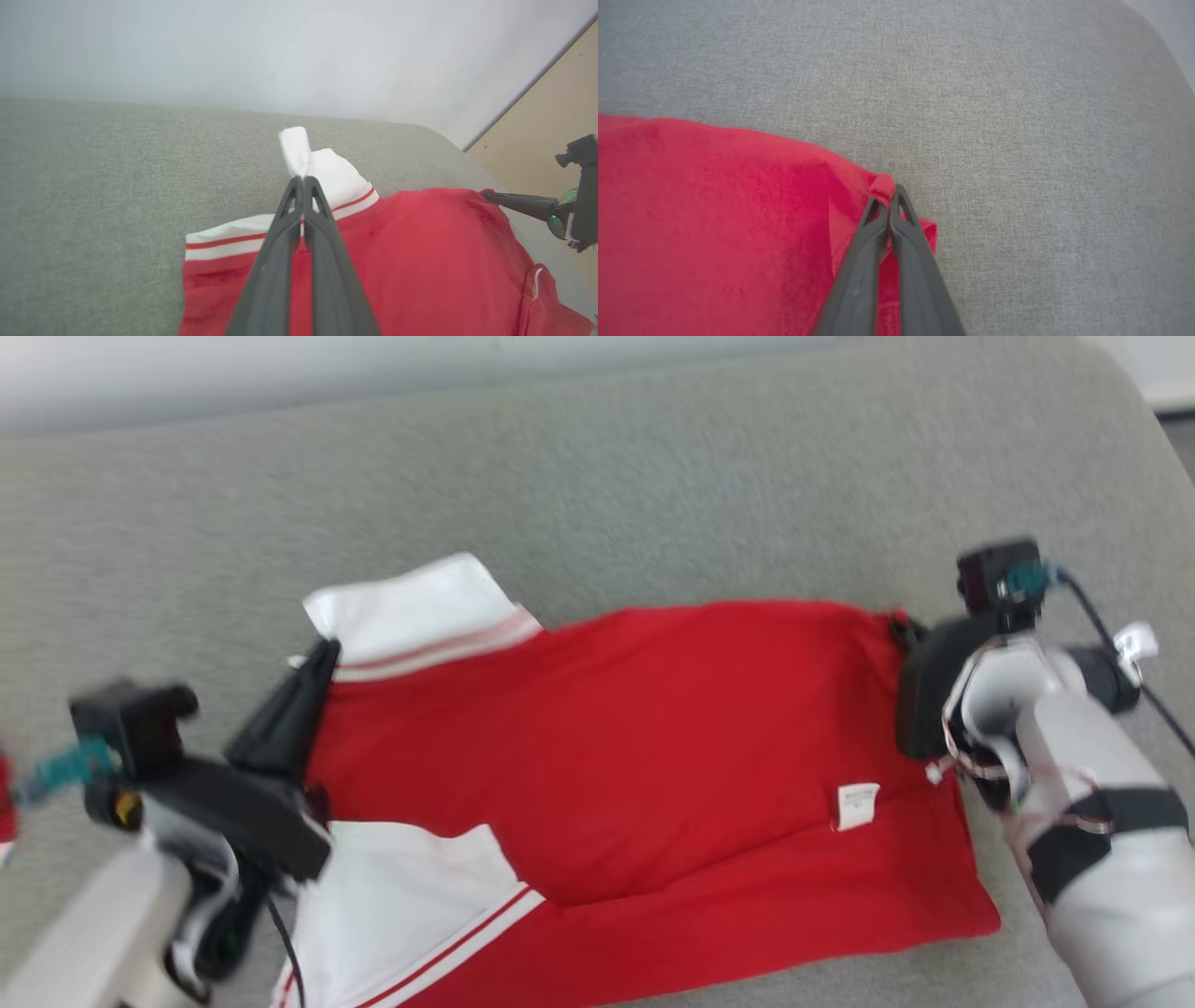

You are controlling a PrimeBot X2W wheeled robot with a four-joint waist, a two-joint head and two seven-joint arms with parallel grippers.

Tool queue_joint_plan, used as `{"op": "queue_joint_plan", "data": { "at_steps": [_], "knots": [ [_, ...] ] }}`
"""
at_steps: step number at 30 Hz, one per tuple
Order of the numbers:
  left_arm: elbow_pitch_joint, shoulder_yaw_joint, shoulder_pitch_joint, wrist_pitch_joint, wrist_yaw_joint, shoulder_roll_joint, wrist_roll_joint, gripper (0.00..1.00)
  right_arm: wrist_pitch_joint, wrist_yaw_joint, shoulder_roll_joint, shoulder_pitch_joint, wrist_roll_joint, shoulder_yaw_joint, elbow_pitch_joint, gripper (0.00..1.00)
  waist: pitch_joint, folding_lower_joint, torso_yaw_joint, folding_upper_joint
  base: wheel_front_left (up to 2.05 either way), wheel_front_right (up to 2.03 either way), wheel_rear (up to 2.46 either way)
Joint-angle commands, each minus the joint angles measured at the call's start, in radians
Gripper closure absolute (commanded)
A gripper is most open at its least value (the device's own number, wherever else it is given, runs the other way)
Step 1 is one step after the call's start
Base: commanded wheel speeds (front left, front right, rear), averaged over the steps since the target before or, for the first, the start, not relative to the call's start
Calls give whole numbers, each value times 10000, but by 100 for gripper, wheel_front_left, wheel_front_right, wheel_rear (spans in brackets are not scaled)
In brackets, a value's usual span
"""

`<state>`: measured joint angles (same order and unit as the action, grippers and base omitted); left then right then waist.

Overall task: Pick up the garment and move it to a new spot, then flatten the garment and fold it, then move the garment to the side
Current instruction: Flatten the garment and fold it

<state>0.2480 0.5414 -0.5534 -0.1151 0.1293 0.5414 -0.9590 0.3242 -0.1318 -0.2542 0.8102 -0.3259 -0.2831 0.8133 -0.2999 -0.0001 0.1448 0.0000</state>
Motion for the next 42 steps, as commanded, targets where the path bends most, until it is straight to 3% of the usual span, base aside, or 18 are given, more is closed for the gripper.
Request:
{"op": "queue_joint_plan", "data": {
  "at_steps": [1, 9, 23, 36, 42],
  "knots": [
    [-83, 31, 454, -306, 7, -78, 117, 100, -184, 24, -160, -359, -91, -51, -154, 100, 740, 1, -671, 0, 0, 0, 0],
    [-795, 5, 2163, -1104, -165, -522, -272, 100, -751, 24, -726, -1509, 454, -4, -720, 100, 1303, 1, -1050, 0, 0, 0, 0],
    [-1937, 18, 4291, -1313, -495, -869, -1011, 100, -219, 24, -1160, -3048, 435, 568, -1831, 100, 1684, 1, -1325, 0, 0, 0, 0],
    [-1568, 237, 5176, -1056, -927, -695, -1069, 100, 659, 24, -1307, -4277, 390, 831, -3293, 100, 1614, 1, -1223, 0, 0, 0, 0],
    [-1057, 418, 5221, -1008, -847, -903, -1159, 100, 871, 24, -1336, -4555, 551, 1007, -3610, 100, 1633, 1, -1259, 0, 0, 0, 0]
  ]
}}
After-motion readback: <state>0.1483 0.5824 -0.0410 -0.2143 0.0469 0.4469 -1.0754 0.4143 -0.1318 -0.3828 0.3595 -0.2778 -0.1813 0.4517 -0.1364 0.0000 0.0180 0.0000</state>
